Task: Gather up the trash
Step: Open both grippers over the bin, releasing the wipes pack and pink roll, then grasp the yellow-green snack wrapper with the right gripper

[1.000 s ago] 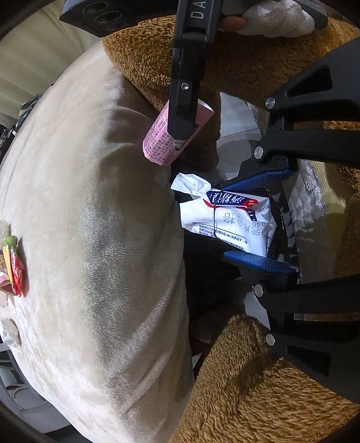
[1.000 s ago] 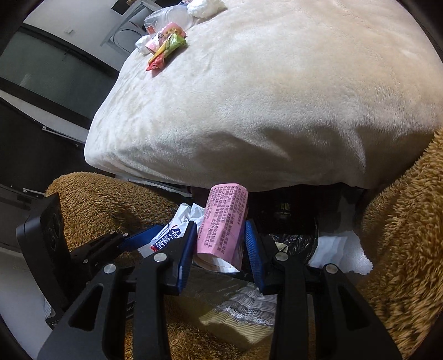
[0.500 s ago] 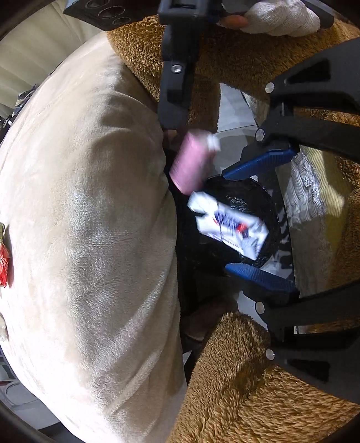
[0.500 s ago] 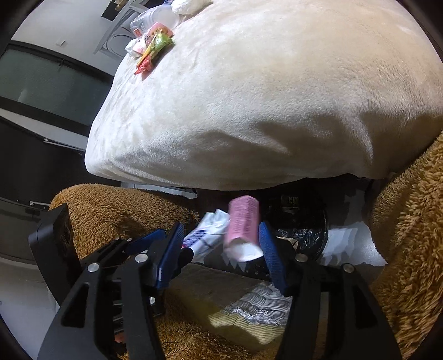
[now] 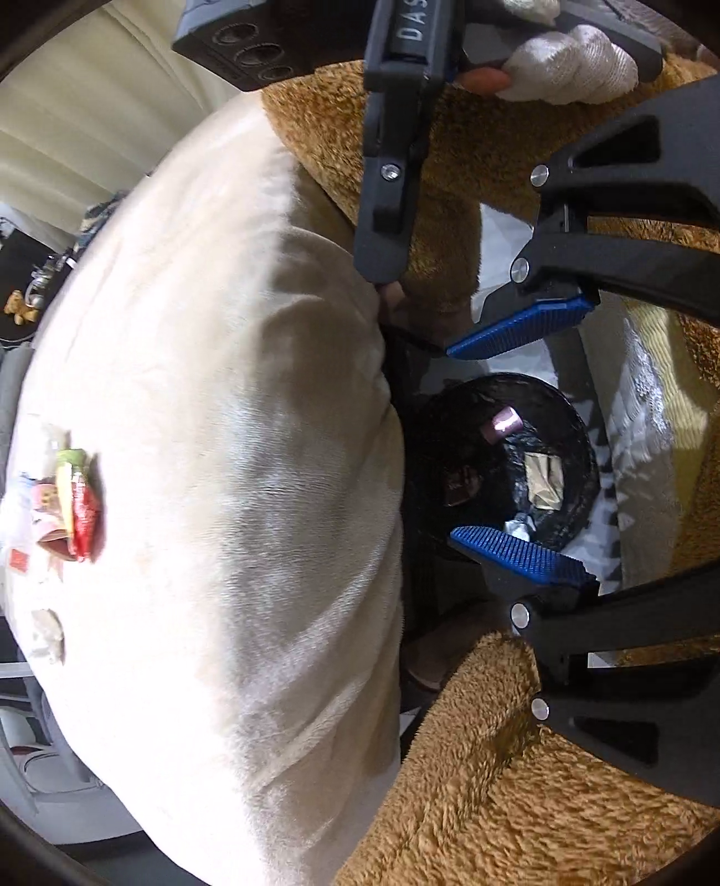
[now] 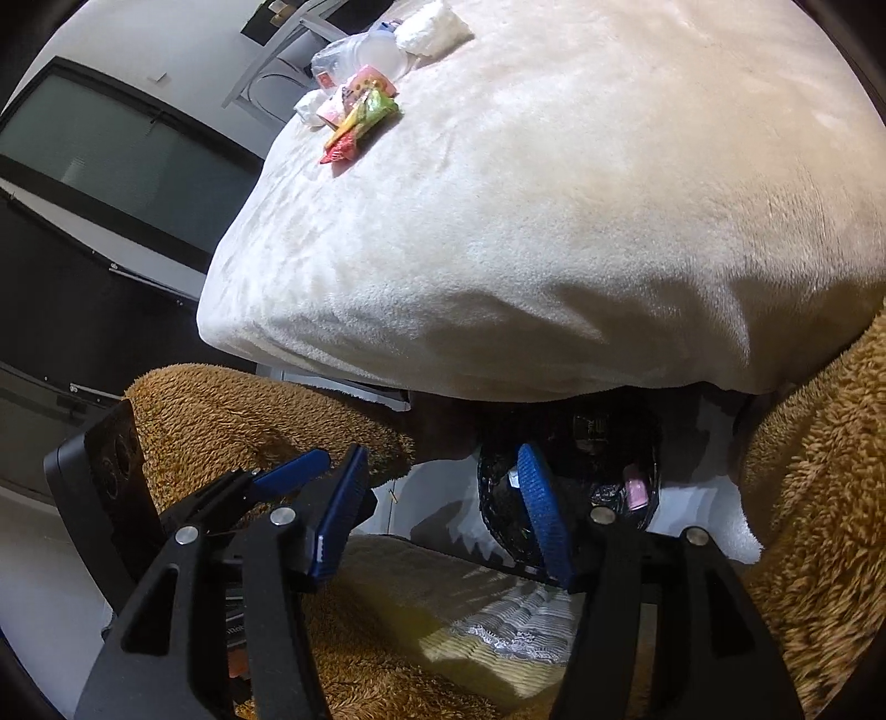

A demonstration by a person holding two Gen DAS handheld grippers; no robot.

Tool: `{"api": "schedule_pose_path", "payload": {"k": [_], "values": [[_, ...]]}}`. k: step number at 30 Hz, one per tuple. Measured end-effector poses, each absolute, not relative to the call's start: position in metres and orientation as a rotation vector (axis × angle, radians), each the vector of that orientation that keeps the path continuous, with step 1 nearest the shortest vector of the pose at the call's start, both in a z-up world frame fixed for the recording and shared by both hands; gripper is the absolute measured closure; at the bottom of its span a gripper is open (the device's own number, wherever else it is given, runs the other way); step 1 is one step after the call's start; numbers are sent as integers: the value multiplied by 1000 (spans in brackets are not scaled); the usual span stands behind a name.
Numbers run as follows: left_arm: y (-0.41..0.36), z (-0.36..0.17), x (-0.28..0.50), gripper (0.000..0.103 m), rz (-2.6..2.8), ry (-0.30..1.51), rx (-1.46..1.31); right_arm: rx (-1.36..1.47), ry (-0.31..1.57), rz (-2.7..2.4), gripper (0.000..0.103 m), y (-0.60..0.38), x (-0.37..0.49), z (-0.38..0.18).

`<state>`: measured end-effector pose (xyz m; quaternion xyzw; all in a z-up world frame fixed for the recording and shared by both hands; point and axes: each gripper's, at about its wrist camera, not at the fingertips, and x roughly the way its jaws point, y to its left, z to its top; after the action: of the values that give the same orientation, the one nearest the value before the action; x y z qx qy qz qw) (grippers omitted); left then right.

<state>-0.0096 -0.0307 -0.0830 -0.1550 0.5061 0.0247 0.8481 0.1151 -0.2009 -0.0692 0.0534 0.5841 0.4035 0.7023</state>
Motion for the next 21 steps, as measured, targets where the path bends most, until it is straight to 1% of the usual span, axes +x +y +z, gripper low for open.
{"api": "schedule_pose_path", "payload": {"k": [7,9,17,21], "values": [[-9,-49,-22,42,-17,872,-438,158,1108,949,45,-213,123,-30],[1,-41,-20,42,-27,834,-475,153,1069,957,43,-213,129,-22],[38,-11,4,42,2,743,-510,21,995,1002,40,-176,156,-12],[56,4,15,42,14,709,-485,-95,895,998,26,-148,173,-8]]}}
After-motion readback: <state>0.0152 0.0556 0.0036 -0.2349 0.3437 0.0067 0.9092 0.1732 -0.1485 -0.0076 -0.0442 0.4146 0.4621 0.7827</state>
